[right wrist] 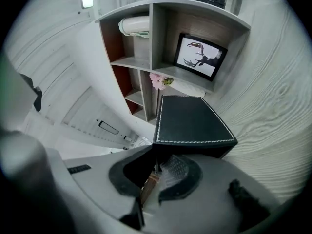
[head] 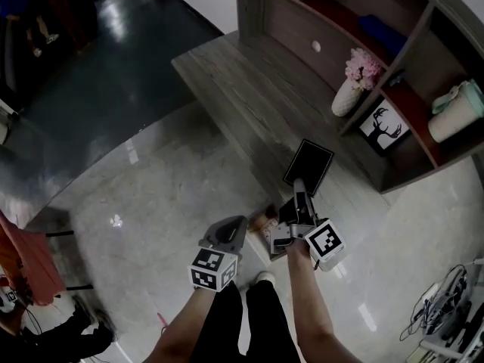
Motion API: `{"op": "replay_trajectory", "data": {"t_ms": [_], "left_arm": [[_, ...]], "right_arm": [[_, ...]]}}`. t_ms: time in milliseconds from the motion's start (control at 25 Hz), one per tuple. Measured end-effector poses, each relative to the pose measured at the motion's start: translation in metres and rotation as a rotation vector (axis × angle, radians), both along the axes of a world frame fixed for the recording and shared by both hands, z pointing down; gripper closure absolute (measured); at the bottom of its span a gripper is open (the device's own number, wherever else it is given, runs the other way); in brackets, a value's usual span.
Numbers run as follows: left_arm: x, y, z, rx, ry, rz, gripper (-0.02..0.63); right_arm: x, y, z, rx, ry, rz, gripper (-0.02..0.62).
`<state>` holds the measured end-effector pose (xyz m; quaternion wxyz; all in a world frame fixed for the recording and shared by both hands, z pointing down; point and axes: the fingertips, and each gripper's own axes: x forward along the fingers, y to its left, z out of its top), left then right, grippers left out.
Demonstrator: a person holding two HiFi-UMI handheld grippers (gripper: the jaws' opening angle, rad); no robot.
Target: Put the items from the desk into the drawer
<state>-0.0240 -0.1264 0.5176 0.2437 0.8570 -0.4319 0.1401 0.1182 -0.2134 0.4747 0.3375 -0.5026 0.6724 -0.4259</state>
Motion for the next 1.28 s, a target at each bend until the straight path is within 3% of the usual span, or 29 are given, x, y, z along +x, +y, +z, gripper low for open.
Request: {"op": "replay_trajectory", "data": {"t_ms": [840, 1280], "left_arm": [[-0.018, 0.056, -0.04, 0.037, 0.022, 0.042, 0.595], [-0.032, 0.072, -0.04, 0.027, 0.015, 0.042, 0.595]], "right_arm": [[-0.06, 0.098, -0.039, -0.003, 0.044, -0.169, 0.558], [-0.088, 0.144, -0.021, -0.073, -0.06, -0.186, 0.558]]}}
